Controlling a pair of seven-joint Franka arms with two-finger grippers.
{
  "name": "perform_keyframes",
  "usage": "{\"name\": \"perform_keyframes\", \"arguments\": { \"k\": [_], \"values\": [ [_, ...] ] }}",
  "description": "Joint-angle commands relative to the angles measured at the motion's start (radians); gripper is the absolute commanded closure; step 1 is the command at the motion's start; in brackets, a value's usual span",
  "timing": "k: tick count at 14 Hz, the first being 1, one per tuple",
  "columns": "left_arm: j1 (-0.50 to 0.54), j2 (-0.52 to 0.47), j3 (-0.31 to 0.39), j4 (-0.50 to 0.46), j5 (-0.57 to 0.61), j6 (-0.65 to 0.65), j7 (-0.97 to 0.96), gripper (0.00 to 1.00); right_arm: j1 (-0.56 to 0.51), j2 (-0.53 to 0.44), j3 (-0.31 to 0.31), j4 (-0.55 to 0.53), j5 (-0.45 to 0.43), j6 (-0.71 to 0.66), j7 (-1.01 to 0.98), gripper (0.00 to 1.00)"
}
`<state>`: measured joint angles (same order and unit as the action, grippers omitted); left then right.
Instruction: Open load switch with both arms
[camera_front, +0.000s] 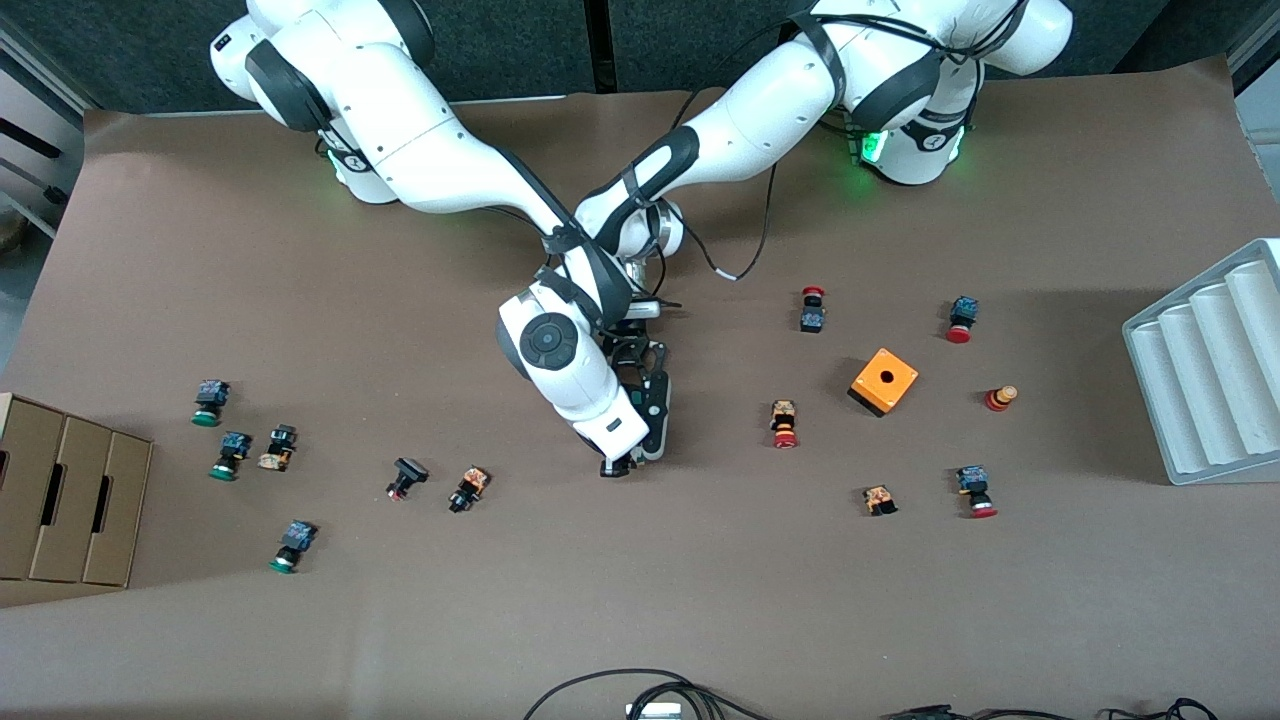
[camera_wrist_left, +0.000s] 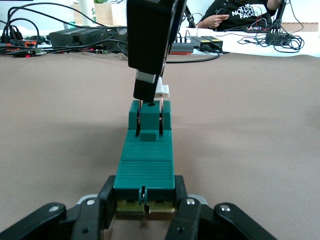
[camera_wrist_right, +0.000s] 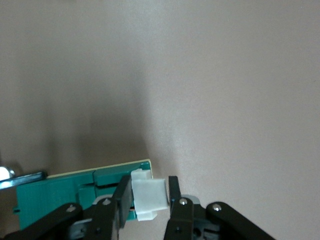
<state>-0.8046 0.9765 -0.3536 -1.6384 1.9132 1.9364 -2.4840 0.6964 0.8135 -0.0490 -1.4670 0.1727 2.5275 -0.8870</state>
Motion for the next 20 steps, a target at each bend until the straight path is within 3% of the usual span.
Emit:
{"name": "perform_keyframes", "arguments": {
  "k": [1, 11, 20],
  "values": [
    [-0.016, 0.034, 0.007, 0.006, 0.007, 0.0, -0.03, 0.55, 0.011, -0.019, -0.012, -0.029, -0.016, -0.016, 0.013, 0.63],
    [-0.018, 0.045, 0.007, 0.008, 0.027, -0.028, -0.032, 0.45, 0.012, -0.057, -0.011, -0.053, -0.016, -0.047, 0.013, 0.63],
    [-0.018, 0.045, 0.007, 0.006, 0.027, -0.028, -0.049, 0.51, 0.025, -0.071, -0.011, -0.068, -0.016, -0.049, 0.037, 0.63]
  ]
}}
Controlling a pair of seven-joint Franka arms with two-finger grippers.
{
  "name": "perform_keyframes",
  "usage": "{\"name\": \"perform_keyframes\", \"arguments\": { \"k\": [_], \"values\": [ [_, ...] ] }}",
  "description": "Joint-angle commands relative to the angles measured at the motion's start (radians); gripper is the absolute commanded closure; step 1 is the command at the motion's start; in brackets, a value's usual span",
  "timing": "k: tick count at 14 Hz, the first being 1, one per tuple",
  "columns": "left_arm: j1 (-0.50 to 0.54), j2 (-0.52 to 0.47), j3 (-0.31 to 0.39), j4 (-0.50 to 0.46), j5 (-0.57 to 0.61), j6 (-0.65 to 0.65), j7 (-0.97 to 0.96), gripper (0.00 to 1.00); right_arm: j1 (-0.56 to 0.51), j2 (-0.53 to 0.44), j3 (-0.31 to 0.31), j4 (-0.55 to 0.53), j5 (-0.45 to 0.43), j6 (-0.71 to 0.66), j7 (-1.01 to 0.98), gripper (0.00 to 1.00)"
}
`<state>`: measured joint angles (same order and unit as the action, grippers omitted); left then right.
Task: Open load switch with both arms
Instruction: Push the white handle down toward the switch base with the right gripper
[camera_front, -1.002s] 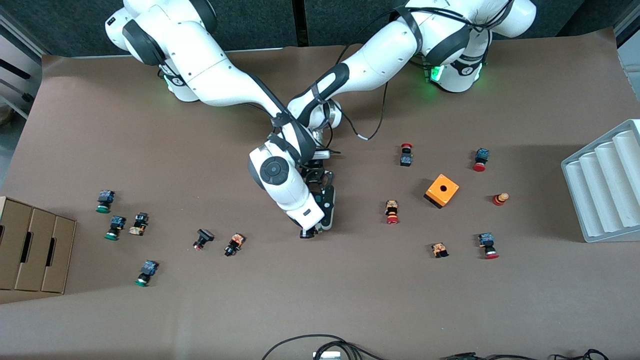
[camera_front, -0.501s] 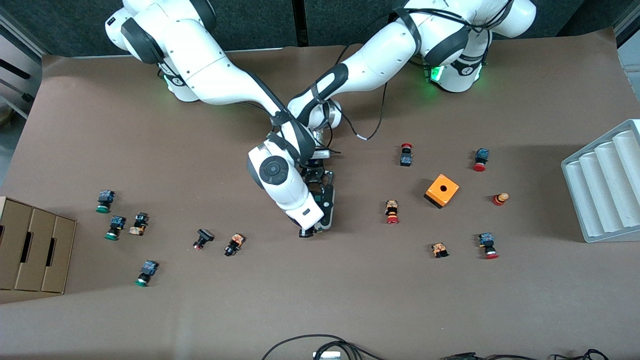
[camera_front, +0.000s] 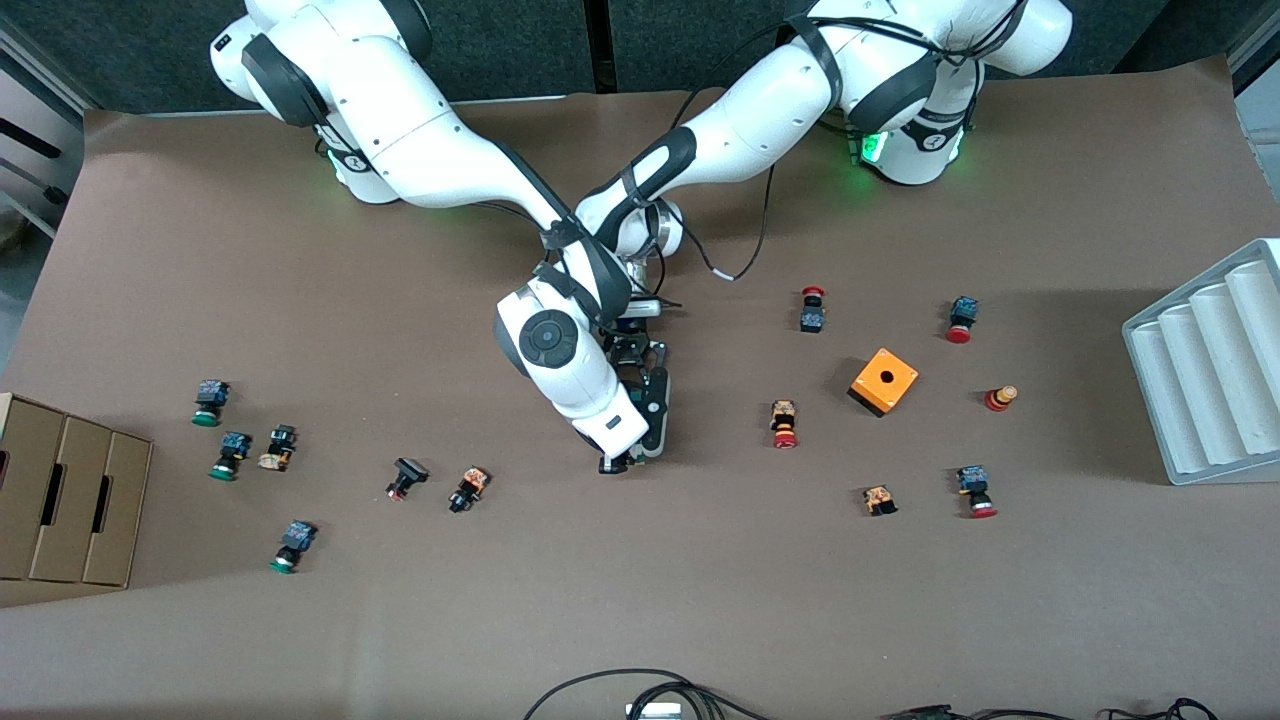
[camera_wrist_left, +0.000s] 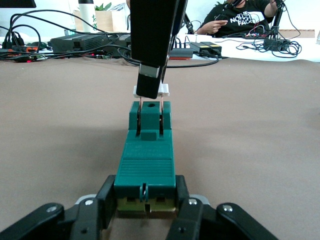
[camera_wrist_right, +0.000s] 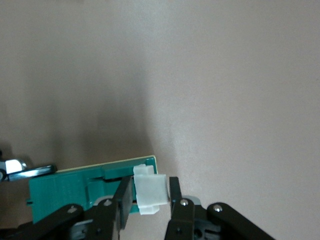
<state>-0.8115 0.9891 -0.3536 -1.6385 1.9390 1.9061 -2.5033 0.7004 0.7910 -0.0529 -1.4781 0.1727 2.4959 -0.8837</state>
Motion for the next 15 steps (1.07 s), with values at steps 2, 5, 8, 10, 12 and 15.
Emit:
{"name": "perform_keyframes", "arguments": {
  "k": [2, 5, 8, 10, 12, 15],
  "values": [
    [-0.011, 0.033, 0.007, 0.006, 0.002, 0.002, -0.029, 0.58, 0.021, -0.049, -0.005, -0.059, -0.016, -0.017, 0.038, 0.63],
    [-0.009, 0.031, 0.007, 0.006, 0.003, 0.002, -0.029, 0.67, 0.025, -0.059, -0.005, -0.071, -0.016, -0.017, 0.045, 0.63],
    [-0.009, 0.031, 0.007, 0.006, 0.003, 0.002, -0.029, 0.67, 0.025, -0.064, -0.005, -0.074, -0.016, -0.017, 0.045, 0.63],
    [-0.009, 0.031, 0.007, 0.006, 0.002, 0.002, -0.029, 0.67, 0.025, -0.068, -0.005, -0.084, -0.016, -0.017, 0.048, 0.63],
    [-0.009, 0.031, 0.007, 0.006, 0.002, 0.002, -0.028, 0.67, 0.025, -0.075, -0.005, -0.093, -0.016, -0.017, 0.049, 0.63],
    [-0.009, 0.031, 0.007, 0.006, 0.002, 0.002, -0.028, 0.67, 0.025, -0.079, -0.004, -0.103, -0.016, -0.015, 0.051, 0.63]
  ]
}}
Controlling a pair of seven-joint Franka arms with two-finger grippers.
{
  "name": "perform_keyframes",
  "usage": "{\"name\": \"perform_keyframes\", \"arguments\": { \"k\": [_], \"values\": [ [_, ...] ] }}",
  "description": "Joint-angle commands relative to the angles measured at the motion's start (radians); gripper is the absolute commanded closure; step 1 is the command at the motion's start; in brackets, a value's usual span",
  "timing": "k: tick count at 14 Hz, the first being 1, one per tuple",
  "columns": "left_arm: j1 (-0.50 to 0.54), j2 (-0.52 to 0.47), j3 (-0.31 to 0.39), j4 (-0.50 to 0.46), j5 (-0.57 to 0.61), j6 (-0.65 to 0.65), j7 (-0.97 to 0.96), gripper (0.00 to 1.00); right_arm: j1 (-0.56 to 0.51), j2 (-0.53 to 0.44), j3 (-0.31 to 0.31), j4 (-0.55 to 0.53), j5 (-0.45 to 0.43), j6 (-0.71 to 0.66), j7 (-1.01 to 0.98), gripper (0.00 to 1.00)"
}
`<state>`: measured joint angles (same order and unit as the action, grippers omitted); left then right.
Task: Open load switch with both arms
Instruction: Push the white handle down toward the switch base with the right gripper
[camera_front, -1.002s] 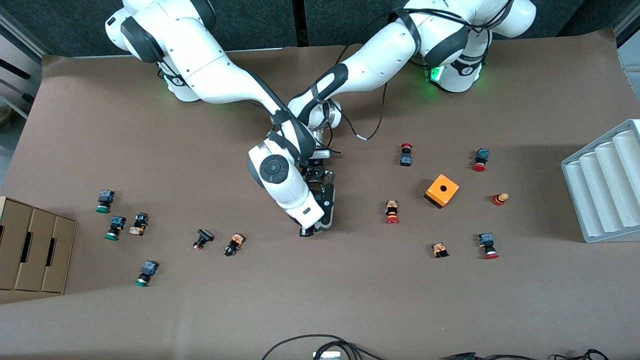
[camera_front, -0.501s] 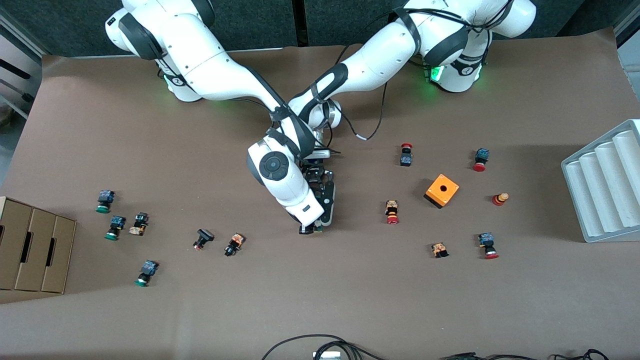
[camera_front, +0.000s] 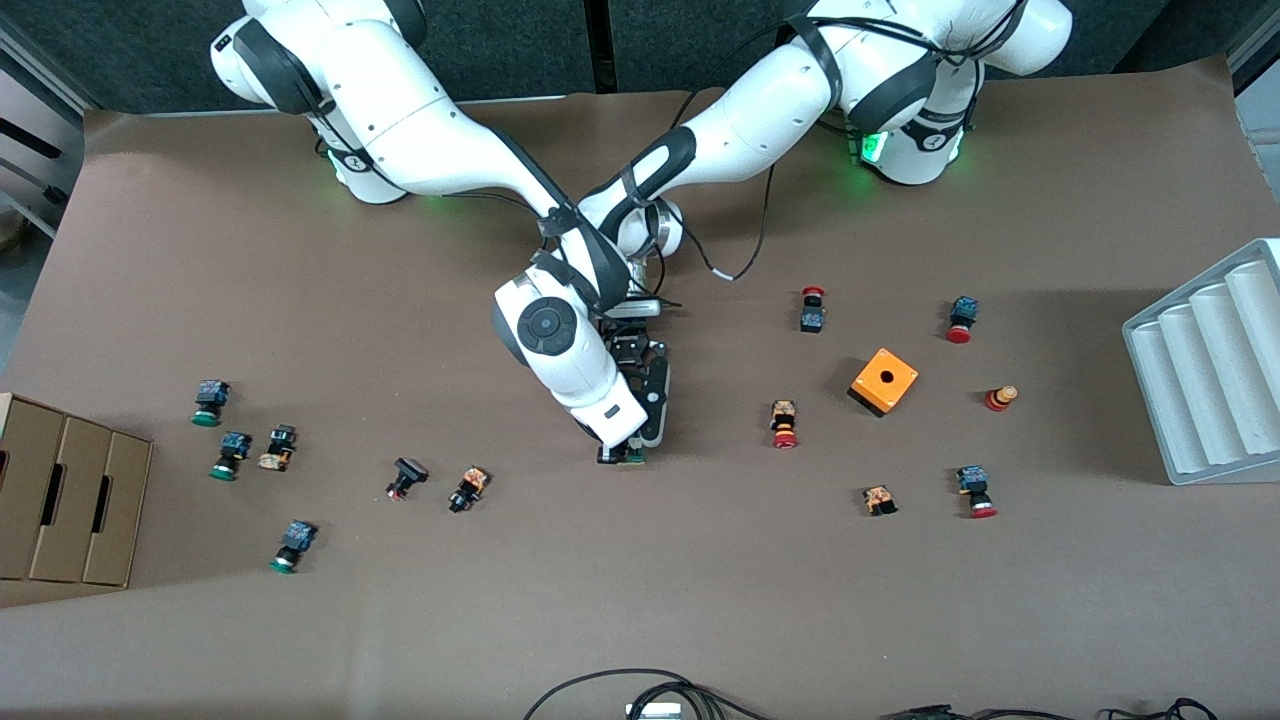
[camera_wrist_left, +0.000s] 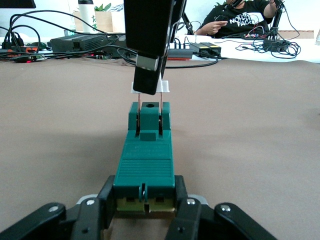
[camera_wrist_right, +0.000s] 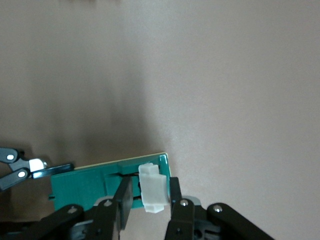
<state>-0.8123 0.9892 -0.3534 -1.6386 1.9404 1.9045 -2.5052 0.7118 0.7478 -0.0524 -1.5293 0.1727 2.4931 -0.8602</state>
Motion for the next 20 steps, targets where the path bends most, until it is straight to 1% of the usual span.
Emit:
{"name": "perform_keyframes", "arguments": {
  "k": [1, 9, 20],
  "values": [
    [-0.008, 0.031, 0.007, 0.006, 0.0, 0.004, -0.026, 0.67, 0.014, -0.036, -0.004, -0.057, -0.016, -0.011, 0.027, 0.63],
    [-0.008, 0.031, 0.007, 0.006, 0.0, 0.004, -0.026, 0.67, 0.015, -0.057, 0.0, -0.065, -0.016, -0.014, 0.064, 0.63],
    [-0.008, 0.031, 0.007, 0.006, 0.0, 0.004, -0.026, 0.67, 0.029, -0.062, 0.002, -0.078, -0.016, -0.02, 0.081, 0.63]
  ]
}}
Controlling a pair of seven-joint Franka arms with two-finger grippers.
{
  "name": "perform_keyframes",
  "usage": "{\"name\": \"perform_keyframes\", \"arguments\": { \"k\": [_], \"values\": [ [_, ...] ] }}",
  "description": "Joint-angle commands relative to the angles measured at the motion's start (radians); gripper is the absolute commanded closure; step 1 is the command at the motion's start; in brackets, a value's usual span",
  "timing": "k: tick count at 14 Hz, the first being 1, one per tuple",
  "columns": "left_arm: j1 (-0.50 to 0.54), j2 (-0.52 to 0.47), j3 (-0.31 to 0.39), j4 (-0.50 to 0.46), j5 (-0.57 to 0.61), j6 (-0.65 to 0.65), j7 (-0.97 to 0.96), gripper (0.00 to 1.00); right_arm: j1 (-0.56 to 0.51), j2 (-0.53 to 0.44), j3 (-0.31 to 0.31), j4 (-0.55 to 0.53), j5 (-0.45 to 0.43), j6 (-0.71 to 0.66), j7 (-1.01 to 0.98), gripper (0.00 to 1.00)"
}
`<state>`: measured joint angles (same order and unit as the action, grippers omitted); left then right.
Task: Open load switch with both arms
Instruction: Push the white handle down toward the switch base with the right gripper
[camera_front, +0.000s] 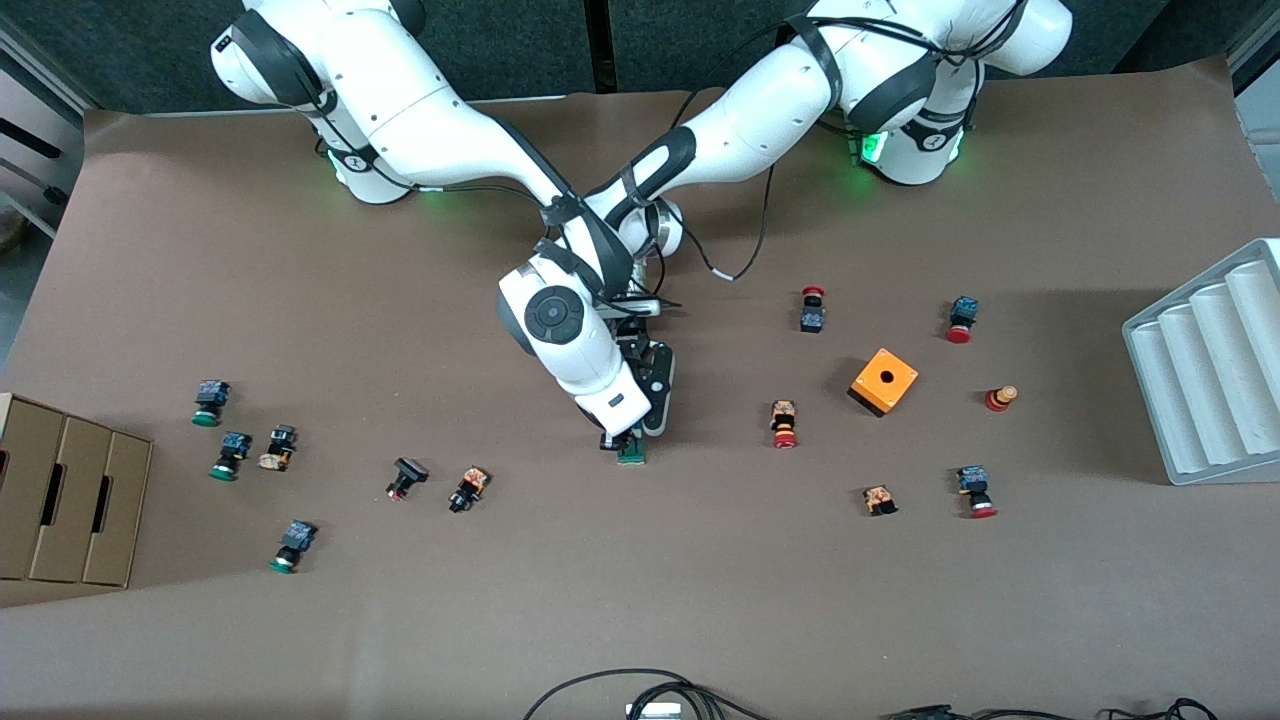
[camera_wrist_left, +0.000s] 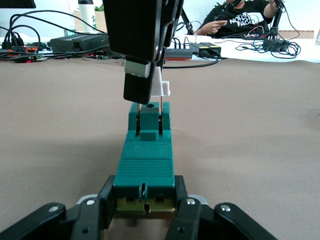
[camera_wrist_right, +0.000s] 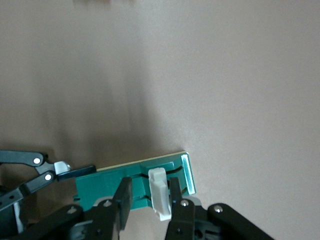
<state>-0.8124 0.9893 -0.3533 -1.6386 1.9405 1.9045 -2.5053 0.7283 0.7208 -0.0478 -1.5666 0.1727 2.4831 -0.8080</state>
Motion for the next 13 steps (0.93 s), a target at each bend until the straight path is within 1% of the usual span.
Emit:
{"name": "perform_keyframes", "arguments": {
  "k": [1, 4, 10, 13],
  "values": [
    [-0.01, 0.031, 0.007, 0.006, 0.0, 0.004, -0.026, 0.67, 0.013, -0.04, -0.004, -0.043, -0.016, -0.016, 0.033, 0.63],
    [-0.008, 0.031, 0.007, 0.006, 0.0, 0.004, -0.026, 0.67, 0.013, -0.054, -0.004, -0.047, -0.018, -0.05, 0.035, 0.63],
    [-0.008, 0.029, 0.007, 0.008, 0.0, 0.004, -0.026, 0.67, 0.017, -0.057, -0.003, -0.047, -0.018, -0.05, 0.043, 0.63],
    [-0.008, 0.029, 0.007, 0.006, -0.002, 0.004, -0.026, 0.67, 0.026, -0.06, -0.003, -0.056, -0.018, -0.049, 0.044, 0.66]
  ]
}}
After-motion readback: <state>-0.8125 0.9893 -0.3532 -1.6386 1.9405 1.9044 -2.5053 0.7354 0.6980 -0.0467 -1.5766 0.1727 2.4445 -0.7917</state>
